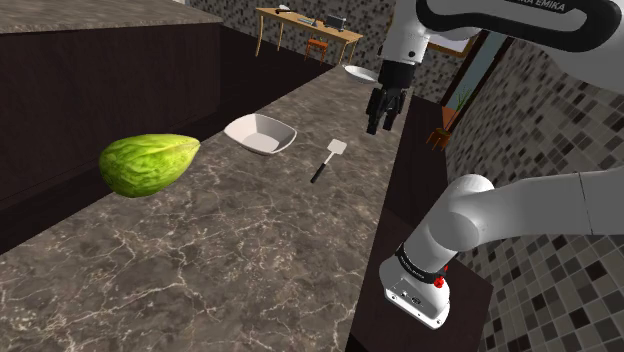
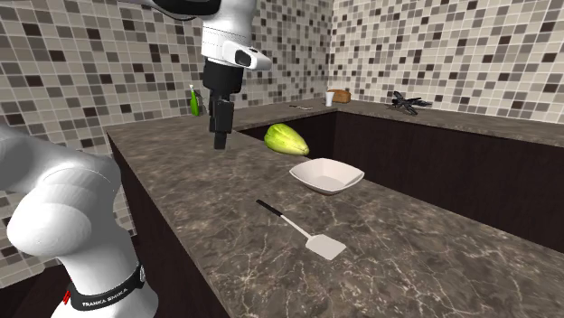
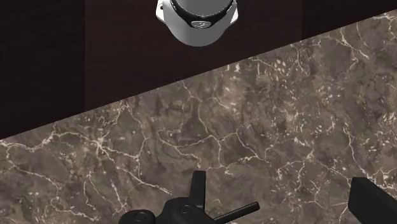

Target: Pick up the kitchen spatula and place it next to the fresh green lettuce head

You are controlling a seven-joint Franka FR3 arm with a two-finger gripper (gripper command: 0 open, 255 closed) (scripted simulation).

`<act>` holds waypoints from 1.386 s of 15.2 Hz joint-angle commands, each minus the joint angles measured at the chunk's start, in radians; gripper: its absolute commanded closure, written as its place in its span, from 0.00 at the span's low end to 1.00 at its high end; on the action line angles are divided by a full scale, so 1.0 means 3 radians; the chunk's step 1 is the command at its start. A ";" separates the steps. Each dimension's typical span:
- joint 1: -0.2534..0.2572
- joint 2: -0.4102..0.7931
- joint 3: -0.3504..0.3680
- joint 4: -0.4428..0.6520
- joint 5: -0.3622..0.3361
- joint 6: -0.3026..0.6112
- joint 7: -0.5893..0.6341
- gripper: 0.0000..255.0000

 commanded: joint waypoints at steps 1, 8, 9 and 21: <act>0.0000 0.0000 0.0000 0.0000 0.0000 0.0000 0.0000 0.00; -0.0408 0.0476 0.0348 -0.0265 0.0209 0.0946 0.1239 0.00; -0.0465 0.0557 0.0390 -0.0288 0.0223 0.1079 0.1412 0.00; -0.1151 0.1521 0.0720 -0.0379 0.0119 0.2422 0.3347 0.00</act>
